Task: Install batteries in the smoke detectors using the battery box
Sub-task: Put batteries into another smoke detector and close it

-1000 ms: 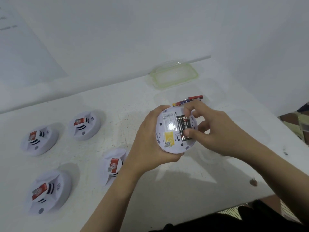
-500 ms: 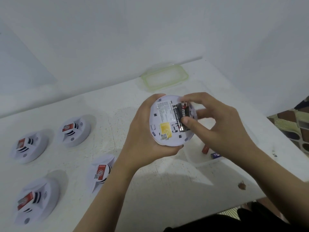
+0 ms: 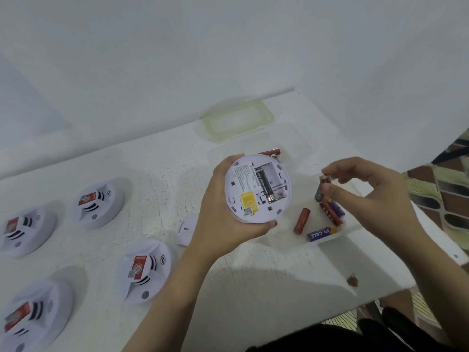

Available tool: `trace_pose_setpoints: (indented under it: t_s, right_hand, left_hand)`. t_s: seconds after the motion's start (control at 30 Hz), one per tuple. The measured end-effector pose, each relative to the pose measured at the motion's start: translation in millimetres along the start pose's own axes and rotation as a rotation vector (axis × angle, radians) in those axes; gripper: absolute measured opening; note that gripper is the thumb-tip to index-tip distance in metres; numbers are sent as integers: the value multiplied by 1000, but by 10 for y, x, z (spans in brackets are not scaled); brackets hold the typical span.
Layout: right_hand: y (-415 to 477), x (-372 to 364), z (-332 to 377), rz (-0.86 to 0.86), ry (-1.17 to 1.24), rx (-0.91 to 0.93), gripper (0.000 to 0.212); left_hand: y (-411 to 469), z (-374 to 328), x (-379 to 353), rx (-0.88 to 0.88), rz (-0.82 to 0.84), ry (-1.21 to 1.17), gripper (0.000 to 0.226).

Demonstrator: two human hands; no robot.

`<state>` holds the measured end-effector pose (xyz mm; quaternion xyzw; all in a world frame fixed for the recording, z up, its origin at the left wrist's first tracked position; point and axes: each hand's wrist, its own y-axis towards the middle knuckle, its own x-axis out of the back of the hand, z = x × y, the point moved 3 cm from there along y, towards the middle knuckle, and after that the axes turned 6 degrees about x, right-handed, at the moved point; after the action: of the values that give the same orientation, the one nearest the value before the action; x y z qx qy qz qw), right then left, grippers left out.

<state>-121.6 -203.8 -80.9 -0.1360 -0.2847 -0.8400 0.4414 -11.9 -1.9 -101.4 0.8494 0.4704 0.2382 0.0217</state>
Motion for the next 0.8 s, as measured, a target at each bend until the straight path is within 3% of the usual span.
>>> trace_pose_setpoints:
  t_s: [0.17, 0.3, 0.43, 0.8]
  right_hand:
    - [-25, 47, -175, 96, -111, 33, 28]
    - [-20, -23, -290, 173, 124, -54, 16]
    - [-24, -57, -309, 143, 240, -53, 27]
    - [-115, -239, -251, 134, 124, 38, 24]
  left_hand:
    - [-5, 24, -71, 1, 0, -72, 93]
    - [4, 25, -131, 7, 18, -86, 93]
    - [-4, 47, -157, 25, 29, -86, 93]
    - [-102, 102, -67, 48, 16, -82, 94]
